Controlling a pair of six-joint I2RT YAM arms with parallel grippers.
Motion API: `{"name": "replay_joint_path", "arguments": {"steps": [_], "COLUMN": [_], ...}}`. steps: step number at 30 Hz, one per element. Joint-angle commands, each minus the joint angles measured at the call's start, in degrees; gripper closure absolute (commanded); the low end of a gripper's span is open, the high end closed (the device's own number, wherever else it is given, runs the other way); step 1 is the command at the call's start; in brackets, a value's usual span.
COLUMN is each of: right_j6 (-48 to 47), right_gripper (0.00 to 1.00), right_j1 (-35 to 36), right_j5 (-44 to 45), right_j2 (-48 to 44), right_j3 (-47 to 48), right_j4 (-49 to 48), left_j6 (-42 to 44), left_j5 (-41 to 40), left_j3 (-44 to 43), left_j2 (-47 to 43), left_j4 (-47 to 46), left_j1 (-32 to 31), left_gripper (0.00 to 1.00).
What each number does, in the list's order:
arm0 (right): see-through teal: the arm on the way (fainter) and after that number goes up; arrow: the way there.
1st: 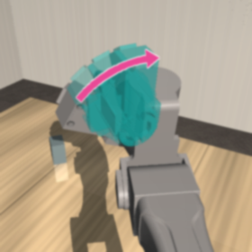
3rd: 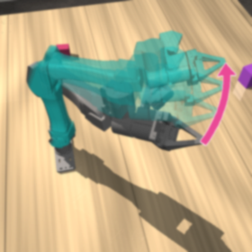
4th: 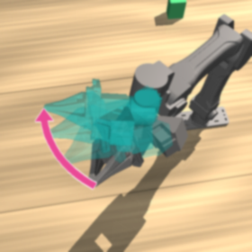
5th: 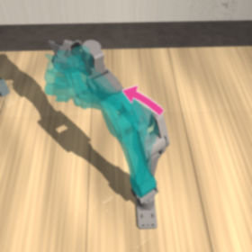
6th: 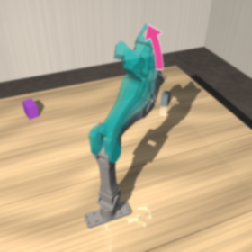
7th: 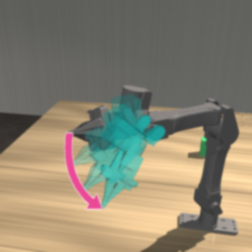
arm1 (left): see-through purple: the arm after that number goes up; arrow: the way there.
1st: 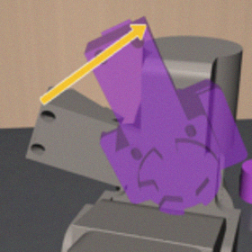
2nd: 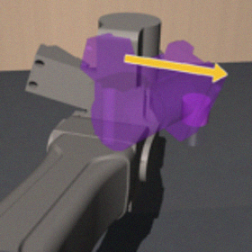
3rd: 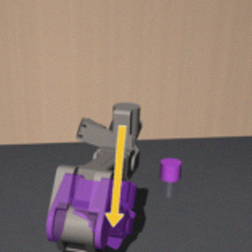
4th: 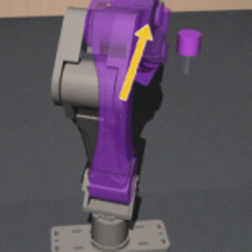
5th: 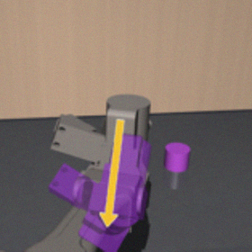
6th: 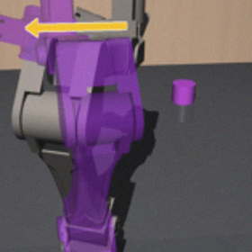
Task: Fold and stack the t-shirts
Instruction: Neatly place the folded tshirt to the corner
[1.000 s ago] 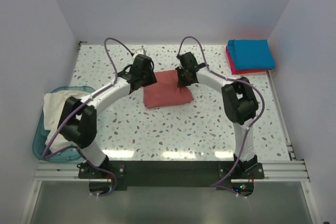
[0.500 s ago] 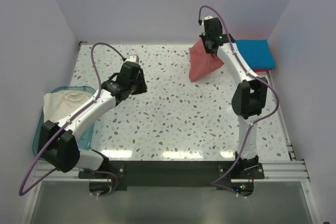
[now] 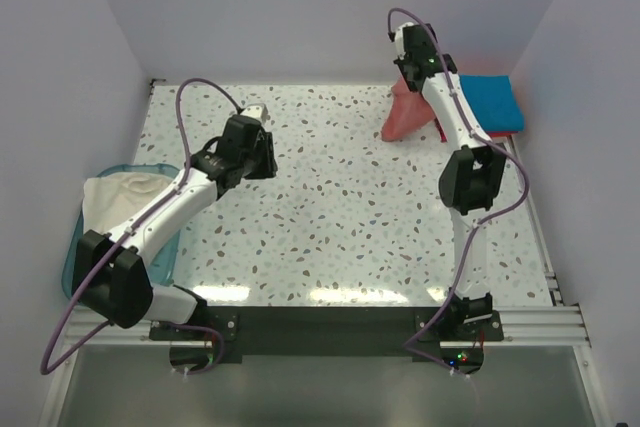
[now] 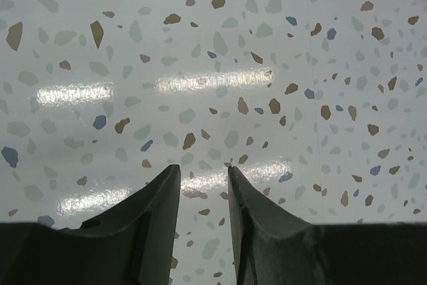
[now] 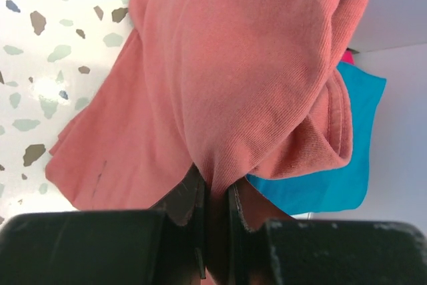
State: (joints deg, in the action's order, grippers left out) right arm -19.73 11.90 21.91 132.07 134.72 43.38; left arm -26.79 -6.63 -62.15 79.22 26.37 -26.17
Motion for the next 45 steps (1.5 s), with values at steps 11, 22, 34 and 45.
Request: {"name": "replay_joint_path", "arguments": {"steps": [11, 22, 34, 45], "right_j6": [-6.73, -2.78, 3.54, 18.49], "right_gripper": [1.0, 1.0, 0.55, 0.01], "right_j1": [-4.6, -11.28, -16.02, -20.95], "right_j5": [0.24, -1.34, 15.07, 12.29], "right_j2": [-3.93, -8.14, -7.88, -10.78], "right_j3": [8.55, 4.68, -3.84, -7.0], "right_j4": [-4.79, -8.57, -13.66, -9.36], "left_j6": [3.32, 3.67, 3.41, 2.7], "left_j5": [6.37, 8.48, 10.93, 13.05], "left_j3": [0.54, 1.07, 1.42, 1.86], "left_j2": [2.52, 3.48, 5.51, 6.12], "left_j4": [-3.34, -3.61, -4.13, -5.28], "left_j1": [2.62, 2.97, 3.06, 3.06], "left_gripper": [0.61, 0.61, 0.61, 0.61]}}
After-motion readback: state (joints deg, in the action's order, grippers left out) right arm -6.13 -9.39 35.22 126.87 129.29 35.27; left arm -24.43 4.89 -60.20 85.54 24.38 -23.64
